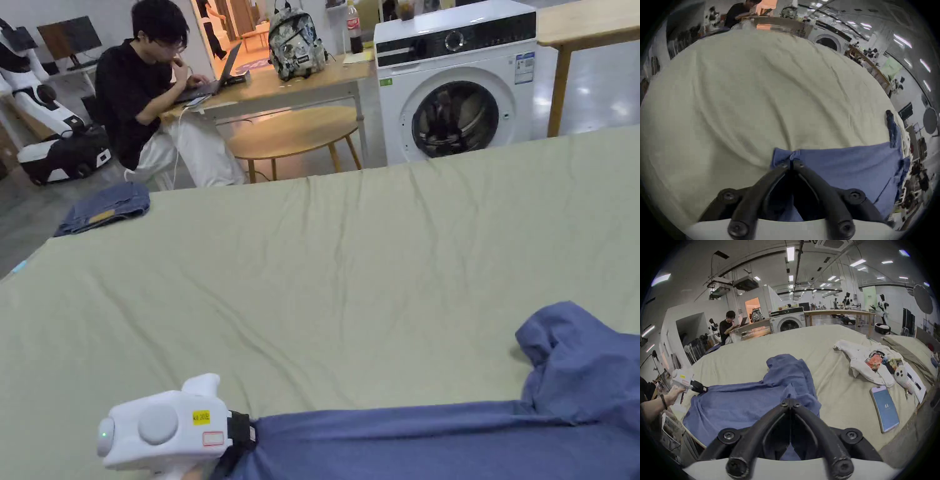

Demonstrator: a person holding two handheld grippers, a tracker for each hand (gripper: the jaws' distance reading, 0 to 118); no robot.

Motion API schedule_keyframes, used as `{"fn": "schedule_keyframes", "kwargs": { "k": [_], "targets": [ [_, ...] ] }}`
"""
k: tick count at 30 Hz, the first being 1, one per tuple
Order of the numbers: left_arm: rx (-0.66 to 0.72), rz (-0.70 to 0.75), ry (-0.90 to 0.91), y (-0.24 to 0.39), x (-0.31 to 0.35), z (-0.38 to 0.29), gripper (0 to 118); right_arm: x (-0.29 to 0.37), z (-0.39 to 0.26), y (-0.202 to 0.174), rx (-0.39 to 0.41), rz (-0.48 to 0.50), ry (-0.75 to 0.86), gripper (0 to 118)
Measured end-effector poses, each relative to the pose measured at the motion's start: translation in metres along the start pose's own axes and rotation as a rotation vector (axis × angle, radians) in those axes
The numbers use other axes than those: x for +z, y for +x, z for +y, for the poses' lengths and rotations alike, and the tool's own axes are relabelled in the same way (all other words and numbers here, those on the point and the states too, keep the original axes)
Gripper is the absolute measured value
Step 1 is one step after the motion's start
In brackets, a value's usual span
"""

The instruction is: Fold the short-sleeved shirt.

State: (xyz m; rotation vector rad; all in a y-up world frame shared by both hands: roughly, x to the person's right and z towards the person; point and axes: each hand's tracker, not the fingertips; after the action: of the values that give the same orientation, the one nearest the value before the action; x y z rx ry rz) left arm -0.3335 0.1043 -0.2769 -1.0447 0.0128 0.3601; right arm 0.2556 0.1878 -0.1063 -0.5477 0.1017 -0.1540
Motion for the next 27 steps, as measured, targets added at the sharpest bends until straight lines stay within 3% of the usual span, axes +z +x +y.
{"fn": "schedule_keyframes", "kwargs": {
  "k": [2, 3, 5, 6, 10, 11, 12, 13, 14, 15, 17, 19, 22, 24, 27],
  "targets": [
    [-0.084, 0.015, -0.003, 0.003, 0.000, 0.000, 0, -0.017, 0.025, -0.002, 0.030, 0.007, -0.032, 5],
    [-0.080, 0.012, -0.007, 0.003, 0.000, 0.000, 0, -0.027, 0.037, -0.001, 0.048, 0.020, -0.048, 24],
    [-0.049, 0.005, -0.019, 0.002, 0.002, 0.003, 0, -0.061, 0.069, -0.001, 0.065, 0.026, -0.107, 79],
    [-0.056, 0.007, -0.020, 0.003, 0.003, 0.003, 0, -0.084, 0.082, 0.001, 0.055, 0.010, -0.175, 80],
    [-0.099, 0.026, -0.020, 0.013, 0.008, -0.003, 0, -0.195, 0.105, 0.024, 0.027, -0.080, -0.378, 79],
    [-0.103, 0.028, -0.022, 0.014, 0.009, -0.003, 0, -0.220, 0.103, 0.031, 0.026, -0.090, -0.440, 73],
    [-0.109, 0.030, -0.023, 0.016, 0.009, -0.004, 0, -0.243, 0.098, 0.037, -0.002, -0.108, -0.488, 59],
    [-0.115, 0.031, -0.026, 0.016, 0.010, -0.004, 0, -0.257, 0.088, 0.041, -0.023, -0.120, -0.536, 35],
    [-0.117, 0.032, -0.027, 0.017, 0.011, -0.003, 0, -0.265, 0.076, 0.045, -0.076, -0.117, -0.545, 27],
    [-0.119, 0.034, -0.027, 0.018, 0.011, -0.004, 0, -0.259, 0.070, 0.042, -0.069, -0.152, -0.513, 22],
    [-0.136, 0.034, -0.017, 0.020, 0.014, -0.009, 0, -0.229, 0.071, 0.030, -0.023, -0.127, -0.404, 6],
    [-0.184, -0.015, 0.145, 0.017, 0.026, -0.015, 0, -0.218, 0.077, 0.029, -0.008, -0.128, -0.388, 5],
    [-0.184, -0.082, 0.286, 0.019, 0.073, -0.031, 0, -0.174, 0.092, 0.030, -0.055, -0.103, -0.269, 3],
    [-0.231, -0.129, 0.321, 0.021, 0.112, -0.047, 0, -0.136, 0.093, 0.028, -0.072, -0.022, -0.235, 3],
    [-0.224, -0.156, 0.346, 0.012, 0.161, -0.082, 0, -0.063, 0.077, 0.017, -0.001, -0.031, -0.146, 3]
  ]
}}
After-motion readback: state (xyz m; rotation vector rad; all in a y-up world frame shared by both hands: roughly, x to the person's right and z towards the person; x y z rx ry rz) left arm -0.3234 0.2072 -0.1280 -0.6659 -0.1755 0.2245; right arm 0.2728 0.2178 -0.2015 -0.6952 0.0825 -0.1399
